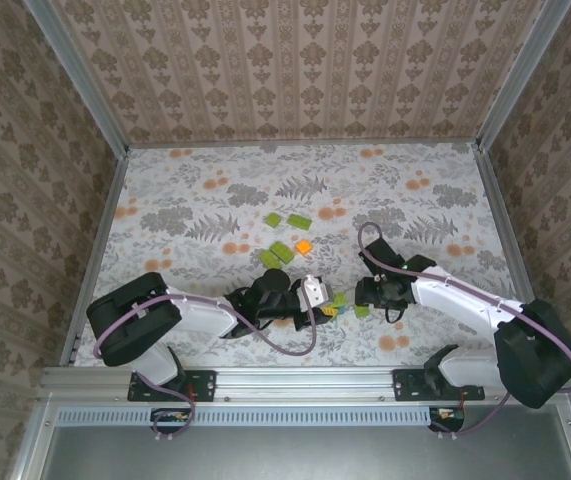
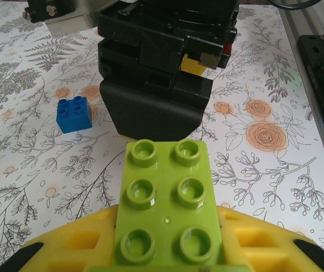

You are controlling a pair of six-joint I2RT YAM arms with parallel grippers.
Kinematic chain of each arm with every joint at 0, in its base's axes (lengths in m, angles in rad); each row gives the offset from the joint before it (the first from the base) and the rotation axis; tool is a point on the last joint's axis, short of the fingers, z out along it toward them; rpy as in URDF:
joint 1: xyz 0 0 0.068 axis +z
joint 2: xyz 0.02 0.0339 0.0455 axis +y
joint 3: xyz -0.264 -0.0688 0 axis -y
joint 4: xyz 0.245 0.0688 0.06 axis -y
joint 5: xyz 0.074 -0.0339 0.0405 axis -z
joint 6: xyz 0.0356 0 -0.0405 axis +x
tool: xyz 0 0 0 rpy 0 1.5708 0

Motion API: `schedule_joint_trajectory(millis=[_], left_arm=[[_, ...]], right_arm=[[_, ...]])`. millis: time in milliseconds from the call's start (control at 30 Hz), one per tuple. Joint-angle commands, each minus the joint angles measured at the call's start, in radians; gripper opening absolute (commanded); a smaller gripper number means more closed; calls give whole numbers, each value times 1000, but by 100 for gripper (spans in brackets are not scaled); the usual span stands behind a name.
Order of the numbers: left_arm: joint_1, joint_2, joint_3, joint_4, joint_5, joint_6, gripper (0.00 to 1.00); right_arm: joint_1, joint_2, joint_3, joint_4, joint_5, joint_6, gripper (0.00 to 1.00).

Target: Assemble a carrot with lego

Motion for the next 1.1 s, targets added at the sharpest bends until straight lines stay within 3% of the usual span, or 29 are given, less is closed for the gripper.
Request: schedule_joint_trajectory(millis=[0, 133, 600, 1067], left_arm=[[8, 7, -6, -100, -14, 24, 33], [8, 6, -6, -103, -16, 26, 33], [11, 2, -17, -99, -17, 21, 32], [16, 7, -16, -95, -14, 19, 32]], right_arm=[[10, -23, -7, -4, -65, -17, 65], [18, -9, -2, -8, -110, -42, 67], [86, 109, 36, -29, -67, -64, 64], [91, 169, 81, -40, -22, -92, 52]])
